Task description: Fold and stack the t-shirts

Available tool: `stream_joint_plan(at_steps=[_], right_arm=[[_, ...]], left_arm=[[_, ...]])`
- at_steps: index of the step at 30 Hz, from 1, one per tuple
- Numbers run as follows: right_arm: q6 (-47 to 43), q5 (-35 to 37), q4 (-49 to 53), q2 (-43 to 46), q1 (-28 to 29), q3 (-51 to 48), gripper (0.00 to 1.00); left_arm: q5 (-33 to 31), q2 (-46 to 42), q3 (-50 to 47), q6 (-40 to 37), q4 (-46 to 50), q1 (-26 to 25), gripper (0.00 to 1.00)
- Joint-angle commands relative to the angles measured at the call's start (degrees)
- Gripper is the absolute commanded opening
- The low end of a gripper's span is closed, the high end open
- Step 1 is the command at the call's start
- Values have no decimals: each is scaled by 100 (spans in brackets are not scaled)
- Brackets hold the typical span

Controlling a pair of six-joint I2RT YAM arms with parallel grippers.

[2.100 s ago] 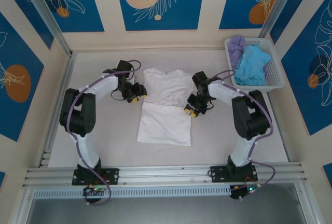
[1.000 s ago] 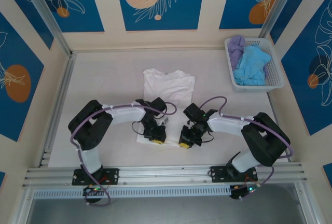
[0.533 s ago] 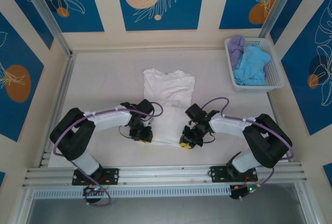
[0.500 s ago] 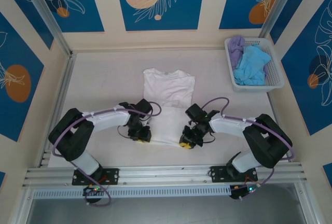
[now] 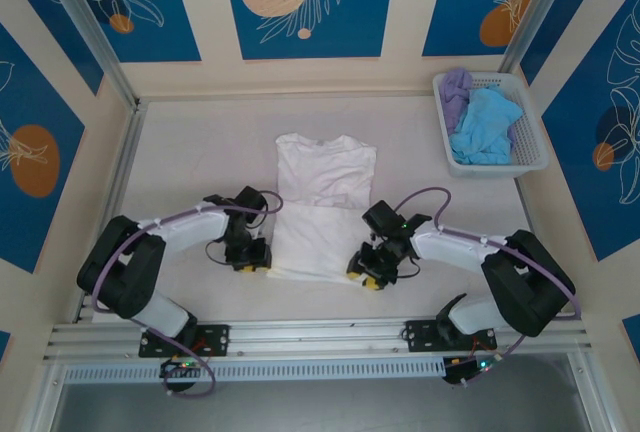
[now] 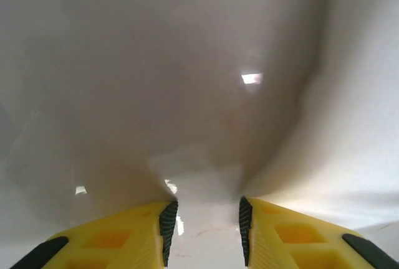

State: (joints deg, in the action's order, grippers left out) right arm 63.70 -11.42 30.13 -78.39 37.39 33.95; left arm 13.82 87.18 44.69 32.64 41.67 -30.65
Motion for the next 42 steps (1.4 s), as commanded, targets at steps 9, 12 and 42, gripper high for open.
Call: stream_joint_plan(at_steps=[9, 12, 42], right_arm=[[86, 459, 1152, 742, -293, -223, 52], [66, 556, 1388, 1205, -348, -85, 54], [-267, 683, 1198, 1052, -840, -530, 34]], left_arm=[[624, -406, 31, 239, 301, 262, 45], [1285, -520, 79, 334, 149, 245, 50], [2419, 95, -545, 1477, -862, -670, 39]])
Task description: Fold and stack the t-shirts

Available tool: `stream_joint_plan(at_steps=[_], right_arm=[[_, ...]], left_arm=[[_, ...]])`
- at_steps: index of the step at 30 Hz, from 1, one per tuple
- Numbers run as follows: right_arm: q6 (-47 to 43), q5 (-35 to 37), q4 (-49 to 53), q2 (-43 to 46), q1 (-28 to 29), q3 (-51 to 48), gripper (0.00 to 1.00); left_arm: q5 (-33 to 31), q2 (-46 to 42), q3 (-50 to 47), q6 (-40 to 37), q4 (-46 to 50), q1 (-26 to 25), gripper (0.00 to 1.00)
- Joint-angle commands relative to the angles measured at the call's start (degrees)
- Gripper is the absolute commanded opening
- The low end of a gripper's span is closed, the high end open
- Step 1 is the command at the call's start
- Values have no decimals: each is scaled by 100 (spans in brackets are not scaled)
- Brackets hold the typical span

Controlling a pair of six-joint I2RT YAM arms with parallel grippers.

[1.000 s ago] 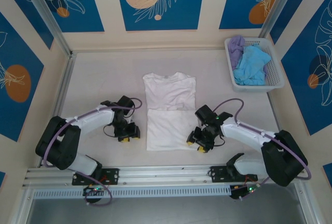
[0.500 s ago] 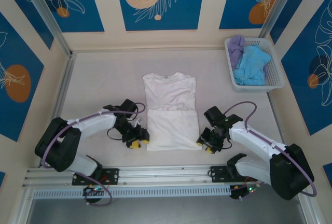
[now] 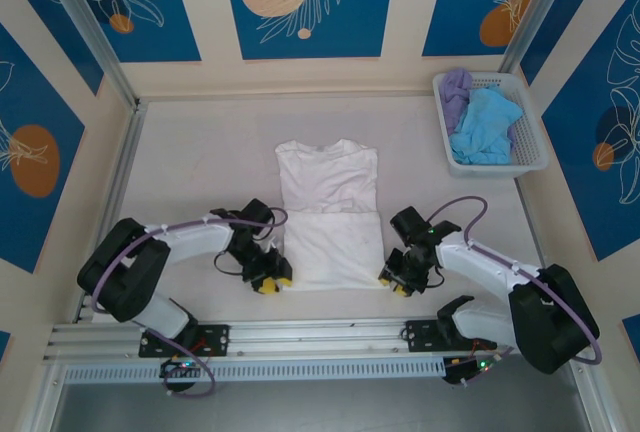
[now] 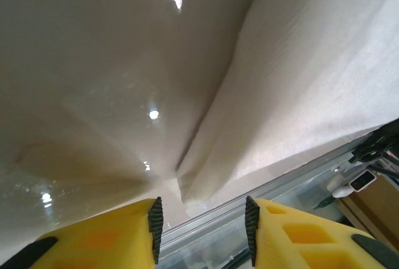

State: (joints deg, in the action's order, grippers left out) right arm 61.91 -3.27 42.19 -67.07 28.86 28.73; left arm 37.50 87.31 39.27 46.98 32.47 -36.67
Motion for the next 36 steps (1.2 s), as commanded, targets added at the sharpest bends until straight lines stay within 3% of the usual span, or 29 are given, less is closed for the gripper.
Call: stream_joint_plan(at_steps=[1, 6, 13, 20, 23, 26, 36], right_arm=[[-100, -143, -10, -116, 19, 7, 33], [-114, -148, -2, -175, 15, 37, 30], [-149, -121, 7, -243, 30, 104, 20], [-205, -136, 33, -372, 53, 155, 7], [-231, -132, 91, -313, 91, 194, 0], [-250, -128, 196, -125, 208, 231, 0], [425, -298, 401, 847, 1304, -65, 0]], left_arm=[[-27, 94, 9, 7, 126, -69, 39], [-161, 147, 29, 22, 155, -122, 38], [-307, 483, 353, -27, 171, -156, 23], [-1029, 625, 818, -290, 578, -166, 0], [-1410, 573, 985, -541, 960, -167, 0], [-1578, 349, 989, -696, 1328, -167, 0], [-1108, -645, 420, -530, 1974, -389, 0]])
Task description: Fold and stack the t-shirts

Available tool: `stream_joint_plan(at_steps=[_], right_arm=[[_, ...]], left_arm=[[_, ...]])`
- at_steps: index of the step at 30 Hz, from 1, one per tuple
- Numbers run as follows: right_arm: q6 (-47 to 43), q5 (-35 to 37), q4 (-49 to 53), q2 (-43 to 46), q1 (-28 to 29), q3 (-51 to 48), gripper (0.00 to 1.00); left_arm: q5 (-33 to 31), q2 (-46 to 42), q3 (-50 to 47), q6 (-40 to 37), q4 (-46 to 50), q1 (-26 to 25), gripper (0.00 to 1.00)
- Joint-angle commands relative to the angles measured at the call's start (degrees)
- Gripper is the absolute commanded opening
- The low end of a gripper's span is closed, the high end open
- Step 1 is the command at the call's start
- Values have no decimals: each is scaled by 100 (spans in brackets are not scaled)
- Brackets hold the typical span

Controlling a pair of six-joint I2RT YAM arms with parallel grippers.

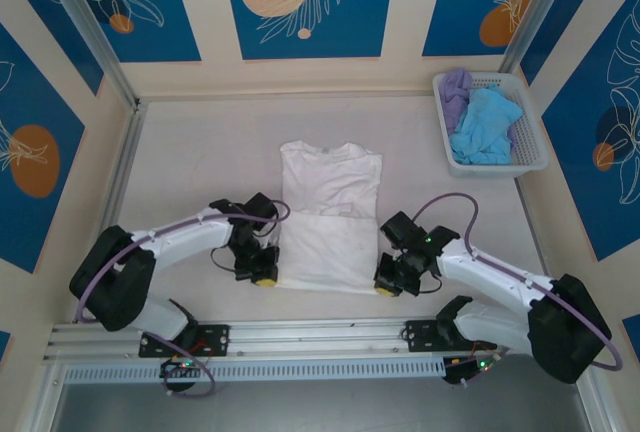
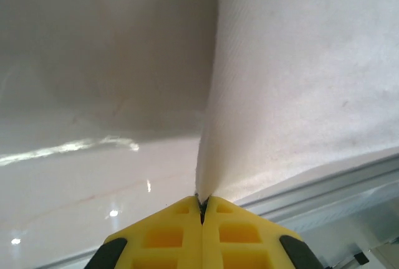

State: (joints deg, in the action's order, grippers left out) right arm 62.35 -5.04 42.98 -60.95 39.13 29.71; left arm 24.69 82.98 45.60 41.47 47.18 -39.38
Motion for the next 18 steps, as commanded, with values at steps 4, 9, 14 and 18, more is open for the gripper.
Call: stream_joint_plan(at_steps=[4, 9, 14, 18], right_arm=[[892, -86, 505, 565, 970, -208, 0], [1332, 259, 1003, 975, 1811, 169, 0], [1441, 828, 1483, 1316, 2269, 659, 0], [1325, 1114, 1646, 1439, 2231, 1028, 0]], left_arm=[[547, -479, -231, 7, 766, -179, 0], [1032, -1242, 35, 23, 1307, -203, 0], [919, -1883, 415, 236, 1767, -203, 0], [823, -2063, 676, 414, 1756, -172, 0]])
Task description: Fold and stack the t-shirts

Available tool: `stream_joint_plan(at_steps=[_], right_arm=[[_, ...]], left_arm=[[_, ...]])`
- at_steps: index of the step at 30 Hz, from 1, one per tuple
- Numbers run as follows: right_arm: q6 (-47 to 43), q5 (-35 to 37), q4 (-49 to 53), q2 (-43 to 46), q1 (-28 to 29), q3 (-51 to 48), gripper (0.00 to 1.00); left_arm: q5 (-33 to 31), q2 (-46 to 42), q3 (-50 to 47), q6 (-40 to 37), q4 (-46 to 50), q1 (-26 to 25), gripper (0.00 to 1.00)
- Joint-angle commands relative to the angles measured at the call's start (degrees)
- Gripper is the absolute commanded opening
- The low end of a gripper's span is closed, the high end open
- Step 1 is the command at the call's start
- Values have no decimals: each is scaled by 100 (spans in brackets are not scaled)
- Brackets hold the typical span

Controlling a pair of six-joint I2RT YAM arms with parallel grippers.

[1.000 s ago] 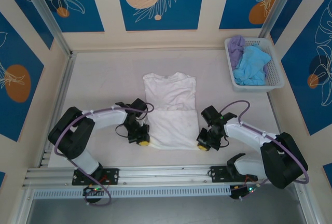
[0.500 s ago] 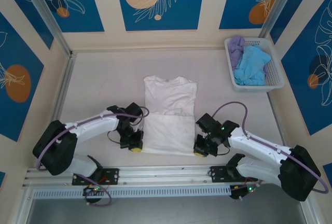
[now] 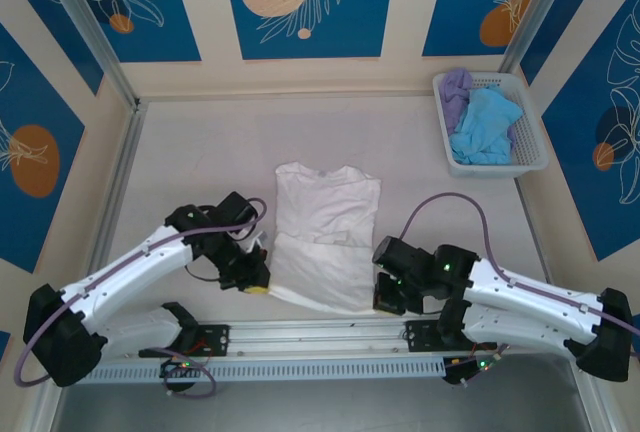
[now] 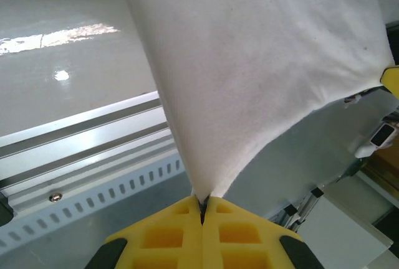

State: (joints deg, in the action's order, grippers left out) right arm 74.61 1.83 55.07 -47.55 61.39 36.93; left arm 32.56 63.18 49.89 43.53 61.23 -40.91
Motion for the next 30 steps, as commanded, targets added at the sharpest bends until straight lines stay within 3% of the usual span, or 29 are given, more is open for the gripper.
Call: stream_joint_plan(at_steps=[1, 4, 9, 17, 28, 30], right_arm=[[21, 492, 468, 67, -52, 420, 0], [-360, 491, 531, -148, -563, 813, 0], [-1216, 45, 456, -882, -2049, 1617, 0], [-2434, -458, 317, -2982, -3613, 3318, 0], [-2985, -665, 801, -6235, -4408, 6296, 0], [-2983, -618, 1026, -6847, -4495, 6935, 0]], left_arm=[[4, -71, 349, 226, 337, 17, 0], [-54, 109, 737, 200, 287, 242, 0], [-75, 760, 1536, 200, -37, 877, 0], [-75, 2707, 3340, -115, -385, 1785, 0], [-98, 5528, 6199, -317, -99, 2503, 0], [-44, 6107, 6820, -198, -96, 2564, 5]])
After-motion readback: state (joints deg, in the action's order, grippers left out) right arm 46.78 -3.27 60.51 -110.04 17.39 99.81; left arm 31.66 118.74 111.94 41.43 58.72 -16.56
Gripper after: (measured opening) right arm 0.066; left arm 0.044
